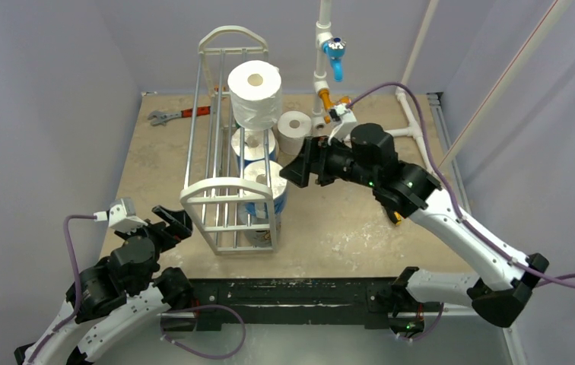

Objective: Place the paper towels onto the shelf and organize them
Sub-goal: Place the paper towel on the shelf.

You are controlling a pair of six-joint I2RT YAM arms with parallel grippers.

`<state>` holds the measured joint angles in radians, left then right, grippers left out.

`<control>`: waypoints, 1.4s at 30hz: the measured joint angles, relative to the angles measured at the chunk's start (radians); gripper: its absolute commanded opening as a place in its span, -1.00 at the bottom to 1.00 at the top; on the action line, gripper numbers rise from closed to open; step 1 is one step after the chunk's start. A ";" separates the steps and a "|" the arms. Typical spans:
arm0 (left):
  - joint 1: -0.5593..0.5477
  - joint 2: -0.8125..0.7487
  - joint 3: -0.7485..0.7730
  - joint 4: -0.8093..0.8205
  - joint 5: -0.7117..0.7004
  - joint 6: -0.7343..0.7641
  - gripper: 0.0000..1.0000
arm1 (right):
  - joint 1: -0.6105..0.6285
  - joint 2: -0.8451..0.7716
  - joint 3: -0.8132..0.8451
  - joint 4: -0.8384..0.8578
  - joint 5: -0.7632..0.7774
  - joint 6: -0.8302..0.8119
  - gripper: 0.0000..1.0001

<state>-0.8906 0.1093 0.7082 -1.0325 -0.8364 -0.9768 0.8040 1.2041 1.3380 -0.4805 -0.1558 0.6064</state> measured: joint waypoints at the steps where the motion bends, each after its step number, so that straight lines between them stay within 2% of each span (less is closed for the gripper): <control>1: 0.000 0.000 0.000 0.000 0.000 0.000 0.99 | -0.007 -0.032 -0.014 0.003 0.011 0.001 0.31; 3: 0.000 0.000 0.000 0.000 0.000 0.000 0.99 | -0.032 -0.103 -0.063 0.014 0.033 0.005 -0.12; 5: 0.000 0.001 0.000 0.000 0.000 0.000 0.98 | -0.070 -0.185 -0.143 0.030 0.060 0.020 -0.38; 9: 0.000 0.012 0.000 0.013 -0.001 0.001 0.96 | -0.095 -0.222 -0.260 0.062 0.088 0.030 -0.59; 14: 0.000 0.029 0.000 0.023 -0.010 0.019 0.96 | -0.078 -0.126 -0.348 0.115 0.088 0.030 -0.63; 22: 0.000 0.062 0.000 0.035 -0.008 0.019 0.96 | -0.011 -0.032 -0.334 0.181 0.090 0.026 -0.65; 37: 0.000 0.062 0.000 0.037 -0.008 0.019 0.96 | 0.041 0.002 -0.325 0.213 0.093 0.026 -0.67; 40: 0.000 0.062 0.000 0.037 -0.008 0.019 0.95 | 0.046 0.003 -0.322 0.211 0.097 0.026 -0.64; 42: 0.000 0.062 0.000 0.037 -0.008 0.019 0.95 | 0.047 0.003 -0.317 0.206 0.113 0.027 -0.42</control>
<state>-0.8906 0.1711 0.7082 -0.9958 -0.8440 -0.9577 0.8509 1.2072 1.0206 -0.2749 -0.0429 0.6331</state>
